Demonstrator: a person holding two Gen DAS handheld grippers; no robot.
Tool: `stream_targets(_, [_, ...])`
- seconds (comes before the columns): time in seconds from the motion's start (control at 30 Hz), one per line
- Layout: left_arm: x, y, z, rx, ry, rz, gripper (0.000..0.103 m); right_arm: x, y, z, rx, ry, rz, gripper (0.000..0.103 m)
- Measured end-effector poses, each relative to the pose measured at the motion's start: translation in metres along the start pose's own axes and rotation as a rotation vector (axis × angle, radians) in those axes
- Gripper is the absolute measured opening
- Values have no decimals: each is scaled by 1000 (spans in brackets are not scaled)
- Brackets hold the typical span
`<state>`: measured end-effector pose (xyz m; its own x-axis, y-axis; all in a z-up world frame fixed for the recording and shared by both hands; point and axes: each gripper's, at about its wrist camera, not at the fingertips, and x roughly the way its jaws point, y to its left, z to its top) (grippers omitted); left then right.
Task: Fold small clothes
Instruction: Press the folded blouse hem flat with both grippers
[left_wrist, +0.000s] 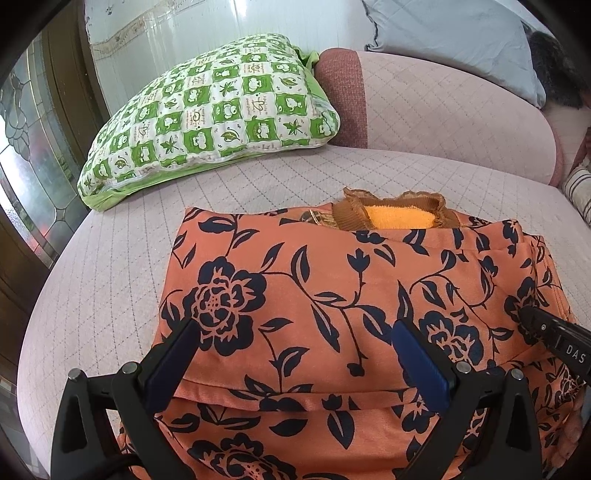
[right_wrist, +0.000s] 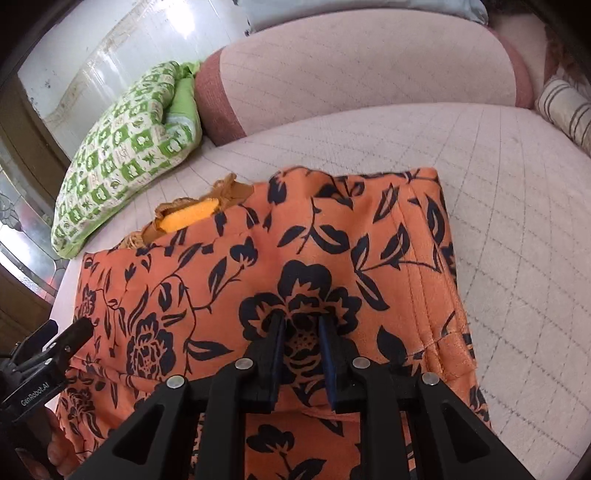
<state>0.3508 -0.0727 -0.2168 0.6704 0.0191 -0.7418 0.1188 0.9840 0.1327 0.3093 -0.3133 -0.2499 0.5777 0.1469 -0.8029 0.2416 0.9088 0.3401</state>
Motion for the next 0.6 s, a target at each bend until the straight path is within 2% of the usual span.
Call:
stream_targets(0.27, [-10,-3,2,10,-29,-10,103,-14,5,0,-10,-68,43,22])
stream_targets(0.6, [-20,-6,4,18,-49,-32,103,-14,9,1,-11,-73,44,22])
